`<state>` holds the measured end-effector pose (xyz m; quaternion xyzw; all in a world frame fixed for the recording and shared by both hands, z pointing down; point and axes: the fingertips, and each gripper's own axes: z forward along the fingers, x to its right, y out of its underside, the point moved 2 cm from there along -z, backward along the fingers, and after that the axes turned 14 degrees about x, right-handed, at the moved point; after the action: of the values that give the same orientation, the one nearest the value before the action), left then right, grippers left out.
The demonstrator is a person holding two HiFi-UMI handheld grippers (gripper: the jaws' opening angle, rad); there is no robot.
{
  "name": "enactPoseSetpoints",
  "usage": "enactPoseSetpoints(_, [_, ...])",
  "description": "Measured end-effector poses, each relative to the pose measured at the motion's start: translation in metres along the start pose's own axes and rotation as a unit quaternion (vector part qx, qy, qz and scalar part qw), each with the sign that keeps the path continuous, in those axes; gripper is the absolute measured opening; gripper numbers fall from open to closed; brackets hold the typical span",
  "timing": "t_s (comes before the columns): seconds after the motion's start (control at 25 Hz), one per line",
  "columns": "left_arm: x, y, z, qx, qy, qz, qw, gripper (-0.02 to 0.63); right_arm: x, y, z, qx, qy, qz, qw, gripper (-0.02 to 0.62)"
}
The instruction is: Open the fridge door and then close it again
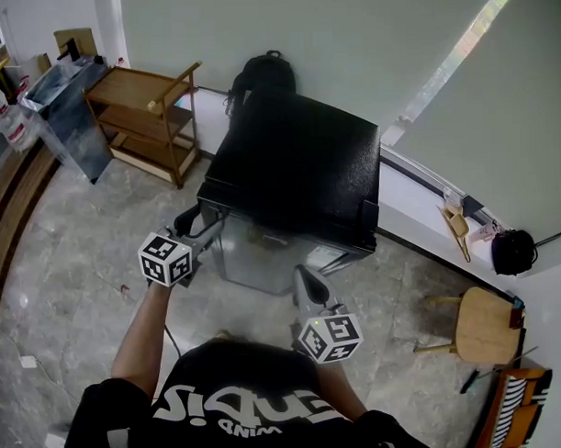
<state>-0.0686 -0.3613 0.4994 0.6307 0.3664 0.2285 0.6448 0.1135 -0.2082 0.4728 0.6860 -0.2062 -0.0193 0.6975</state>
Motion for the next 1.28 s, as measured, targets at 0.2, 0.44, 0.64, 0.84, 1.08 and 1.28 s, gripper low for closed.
enactPoseSetpoints(0.2, [-0.001,0.001,0.001,0.002,0.023,-0.005,0.9997,0.268,0.001,0.002,0.003,-0.003,0.003,-0.001,1.000,-0.003])
enactPoseSetpoints(0.44, [-0.001,0.000,0.001,0.008,0.025,-0.015,0.9995,0.261,0.004,0.001,0.000,-0.005,0.008,-0.003,1.000,-0.003])
enactPoseSetpoints(0.64, [-0.001,0.000,0.000,-0.001,0.020,-0.022,0.9996,0.241,0.004,0.004,-0.005,-0.012,0.007,-0.004,1.000,-0.003])
enactPoseSetpoints(0.84, [0.000,0.000,-0.004,0.000,0.006,-0.019,0.9998,0.222,0.004,0.006,-0.009,-0.017,0.003,-0.006,1.000,-0.003])
enactPoseSetpoints(1.08, [0.001,-0.001,-0.005,-0.003,-0.007,-0.020,0.9998,0.207,0.004,0.008,-0.013,-0.025,-0.003,-0.005,1.000,-0.003])
enactPoseSetpoints(1.28, [0.000,-0.001,-0.007,-0.003,-0.019,-0.019,0.9996,0.193,0.005,0.008,-0.012,-0.026,-0.007,-0.006,1.000,-0.003])
